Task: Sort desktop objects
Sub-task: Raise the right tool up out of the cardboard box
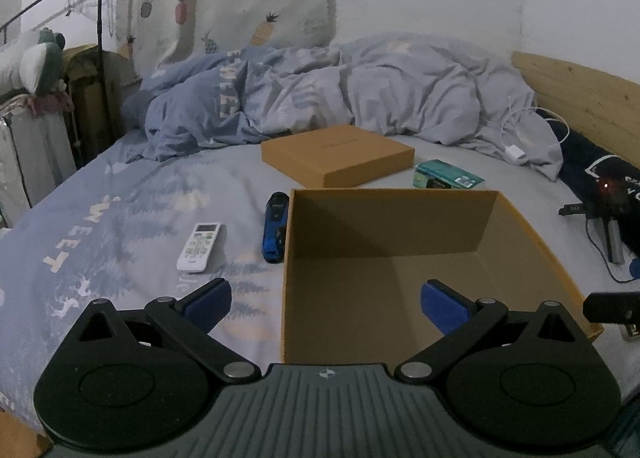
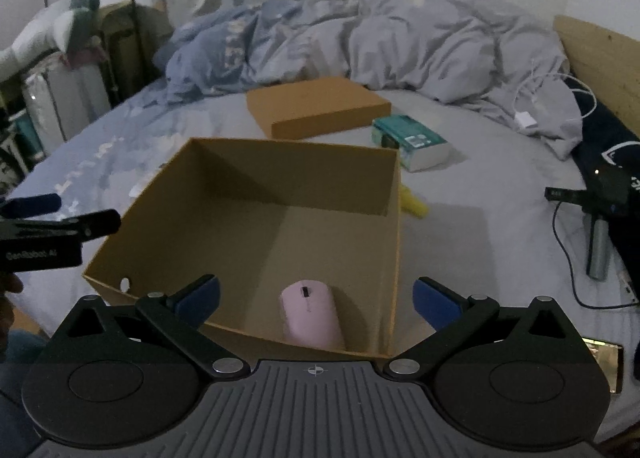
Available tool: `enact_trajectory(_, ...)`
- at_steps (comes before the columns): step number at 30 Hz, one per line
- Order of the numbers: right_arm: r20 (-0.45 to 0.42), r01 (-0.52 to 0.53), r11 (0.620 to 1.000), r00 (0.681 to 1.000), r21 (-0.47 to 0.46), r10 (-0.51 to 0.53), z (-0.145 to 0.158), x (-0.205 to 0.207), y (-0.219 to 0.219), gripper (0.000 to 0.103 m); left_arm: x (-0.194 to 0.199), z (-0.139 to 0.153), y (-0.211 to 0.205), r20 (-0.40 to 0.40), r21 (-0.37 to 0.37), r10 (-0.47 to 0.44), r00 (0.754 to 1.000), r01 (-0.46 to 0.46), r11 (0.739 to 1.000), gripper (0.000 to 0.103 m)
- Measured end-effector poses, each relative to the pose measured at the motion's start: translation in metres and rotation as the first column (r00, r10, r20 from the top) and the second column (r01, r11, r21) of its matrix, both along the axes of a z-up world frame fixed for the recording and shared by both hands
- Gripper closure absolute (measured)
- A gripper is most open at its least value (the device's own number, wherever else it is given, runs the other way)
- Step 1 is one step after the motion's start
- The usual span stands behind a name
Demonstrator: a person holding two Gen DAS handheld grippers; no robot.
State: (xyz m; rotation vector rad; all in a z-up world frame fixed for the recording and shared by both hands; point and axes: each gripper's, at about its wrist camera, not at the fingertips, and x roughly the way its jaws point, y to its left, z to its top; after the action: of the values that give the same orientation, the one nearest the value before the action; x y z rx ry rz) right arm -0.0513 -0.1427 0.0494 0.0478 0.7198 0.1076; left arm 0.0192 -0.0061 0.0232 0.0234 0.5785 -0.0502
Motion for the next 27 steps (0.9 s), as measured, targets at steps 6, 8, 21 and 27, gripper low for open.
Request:
enact_trajectory(6,0.040,-0.009,1.000,0.999,0.014,0.009,0.010,0.002,0.002,0.000,-0.003,0.003,-0.001,0.018,0.033,0.002,1.000,-0.002,0.999,0.000)
enact_trajectory(8,0.054,-0.015,1.000,0.998,0.022,0.013,0.013,0.002,0.003,0.000,-0.003,0.003,0.000,0.023,0.035,0.007,1.000,-0.008,0.999,0.000)
enact_trajectory(21,0.101,-0.055,0.997,0.994,0.048,0.050,0.030,-0.001,-0.005,0.000,0.000,-0.003,0.006,0.014,0.041,0.015,1.000,-0.015,0.999,0.000)
enact_trajectory(27,0.104,-0.046,0.996,0.994,0.071,0.039,0.034,-0.004,-0.017,0.000,0.001,-0.007,0.008,0.007,0.032,0.020,1.000,-0.020,0.999,0.000)
